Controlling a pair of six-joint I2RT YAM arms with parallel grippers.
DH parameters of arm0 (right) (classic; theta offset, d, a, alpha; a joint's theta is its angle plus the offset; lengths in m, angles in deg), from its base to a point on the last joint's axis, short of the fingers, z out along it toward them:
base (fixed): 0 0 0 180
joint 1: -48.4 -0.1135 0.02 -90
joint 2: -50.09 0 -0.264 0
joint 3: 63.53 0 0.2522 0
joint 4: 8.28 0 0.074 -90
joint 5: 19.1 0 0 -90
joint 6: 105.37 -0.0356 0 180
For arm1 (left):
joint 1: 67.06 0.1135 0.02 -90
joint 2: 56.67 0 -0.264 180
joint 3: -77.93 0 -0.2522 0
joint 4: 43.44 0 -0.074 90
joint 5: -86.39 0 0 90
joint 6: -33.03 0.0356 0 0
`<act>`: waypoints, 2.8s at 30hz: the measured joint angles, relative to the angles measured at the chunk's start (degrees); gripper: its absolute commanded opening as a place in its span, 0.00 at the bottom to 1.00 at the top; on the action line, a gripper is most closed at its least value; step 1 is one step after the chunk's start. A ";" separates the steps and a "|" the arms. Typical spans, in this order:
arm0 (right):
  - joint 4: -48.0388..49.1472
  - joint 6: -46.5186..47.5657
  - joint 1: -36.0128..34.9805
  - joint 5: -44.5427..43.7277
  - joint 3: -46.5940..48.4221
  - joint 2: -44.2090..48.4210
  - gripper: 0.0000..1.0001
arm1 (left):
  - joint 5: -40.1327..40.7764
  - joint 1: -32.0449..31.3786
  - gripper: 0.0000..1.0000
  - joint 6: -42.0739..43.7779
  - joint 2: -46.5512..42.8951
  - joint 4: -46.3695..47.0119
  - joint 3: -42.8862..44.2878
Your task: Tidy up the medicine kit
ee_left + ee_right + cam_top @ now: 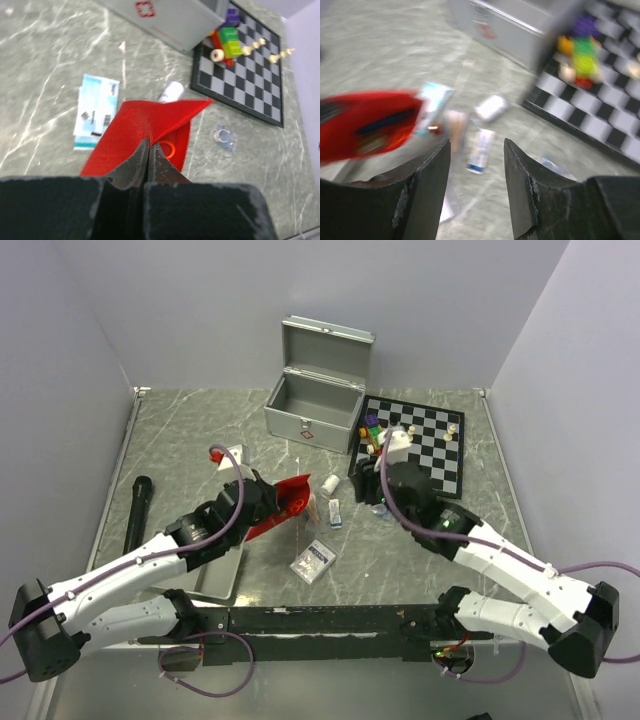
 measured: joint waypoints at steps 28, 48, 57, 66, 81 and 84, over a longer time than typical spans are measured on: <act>-7.78 -13.14 23.04 12.83 -4.50 -28.20 0.47 | 1.99 0.61 0.01 -4.39 -15.32 1.20 -6.27; -7.30 -13.79 24.11 16.92 -3.74 -29.73 0.00 | 2.03 0.61 0.01 -3.61 -17.18 2.62 -8.09; -7.08 -9.86 18.51 17.66 -4.61 -13.44 0.00 | 1.60 0.61 0.01 -2.56 -17.14 3.02 -8.09; -0.17 3.02 1.92 23.71 -5.42 4.04 0.00 | -7.13 0.94 0.01 0.98 -11.65 5.29 -7.50; -0.57 15.87 -6.10 28.26 0.55 -3.10 0.00 | -18.71 1.01 0.01 2.84 -8.66 8.17 -2.99; -1.36 17.11 -6.95 28.17 1.70 -4.94 0.00 | -19.69 1.05 0.01 3.13 -8.52 8.22 -2.80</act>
